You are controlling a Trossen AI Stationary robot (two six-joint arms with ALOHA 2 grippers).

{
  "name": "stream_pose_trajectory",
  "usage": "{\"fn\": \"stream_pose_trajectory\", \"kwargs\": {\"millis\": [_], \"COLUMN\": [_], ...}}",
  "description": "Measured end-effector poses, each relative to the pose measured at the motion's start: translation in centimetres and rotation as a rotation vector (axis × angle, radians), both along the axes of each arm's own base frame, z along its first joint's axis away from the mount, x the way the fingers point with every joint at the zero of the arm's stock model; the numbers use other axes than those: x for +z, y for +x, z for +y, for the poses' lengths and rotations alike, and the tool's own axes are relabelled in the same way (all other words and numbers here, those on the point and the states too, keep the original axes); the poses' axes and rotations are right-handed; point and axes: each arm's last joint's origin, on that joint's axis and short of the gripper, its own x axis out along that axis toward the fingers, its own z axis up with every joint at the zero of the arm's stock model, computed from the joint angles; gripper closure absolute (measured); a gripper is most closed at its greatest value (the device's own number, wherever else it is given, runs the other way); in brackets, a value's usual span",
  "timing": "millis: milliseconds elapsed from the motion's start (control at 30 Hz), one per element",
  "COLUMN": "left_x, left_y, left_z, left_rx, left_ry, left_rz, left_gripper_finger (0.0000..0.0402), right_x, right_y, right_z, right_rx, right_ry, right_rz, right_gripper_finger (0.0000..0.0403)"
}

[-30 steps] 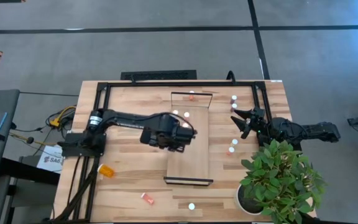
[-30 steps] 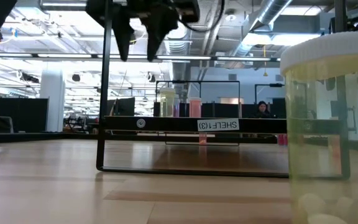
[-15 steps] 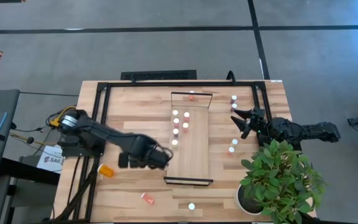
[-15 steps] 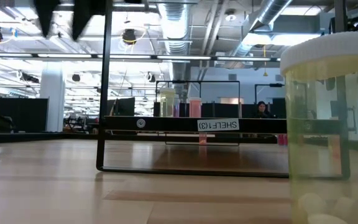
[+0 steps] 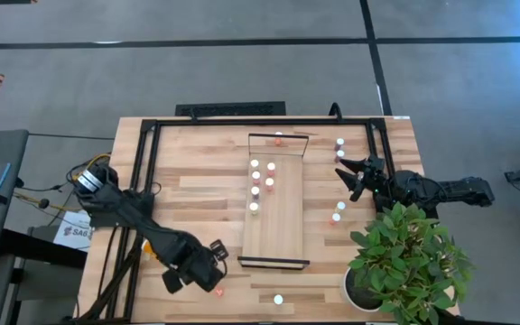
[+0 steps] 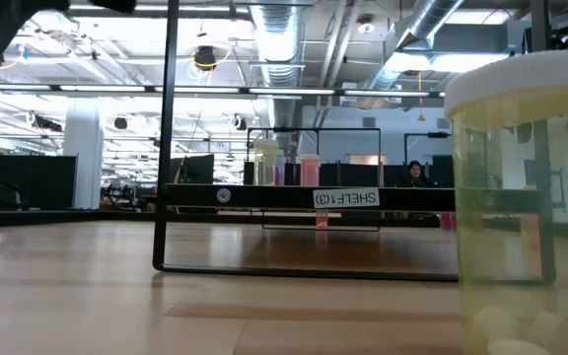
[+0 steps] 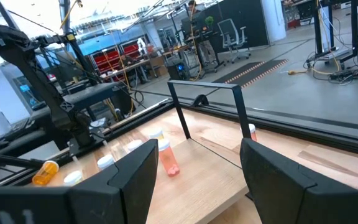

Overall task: Pick and place medicine bottles onto shelf by color
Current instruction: Put the pink pill bottle on the shelf

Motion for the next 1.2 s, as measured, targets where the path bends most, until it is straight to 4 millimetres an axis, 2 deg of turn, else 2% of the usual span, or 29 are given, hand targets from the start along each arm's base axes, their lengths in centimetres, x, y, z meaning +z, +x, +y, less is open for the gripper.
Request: {"fn": "stream_pose_trajectory", "kwargs": {"millis": [267, 367, 533, 867, 1200], "left_x": [-2.6, -4.0, -5.6, -6.4, -6.7], "left_y": [0.0, 0.1, 0.0, -0.5, -1.1], "left_z": [-0.9, -1.0, -1.0, -0.9, -1.4], "left_rx": [0.161, 0.183, 0.193, 0.225, 0.256], "left_ry": [-0.109, -0.125, -0.132, -0.136, -0.101], "left_rz": [-0.022, -0.029, -0.046, -0.024, -0.005], "left_gripper_finger": [0.0249, 0.0234, 0.0181, 0.0068, 0.0013], "right_x": [0.0, 0.0, 0.0, 0.0, 0.0], "right_y": [0.0, 0.0, 0.0, 0.0, 0.0], "right_z": [0.0, 0.0, 0.0, 0.0, 0.0], "right_rx": [0.000, 0.001, 0.000, 0.000, 0.000], "right_ry": [0.000, 0.000, 0.000, 0.000, 0.000], "right_rz": [0.000, 0.000, 0.004, 0.000, 0.000], "right_gripper_finger": [0.0152, 0.0152, 0.0152, 0.0152, 0.0152]}}
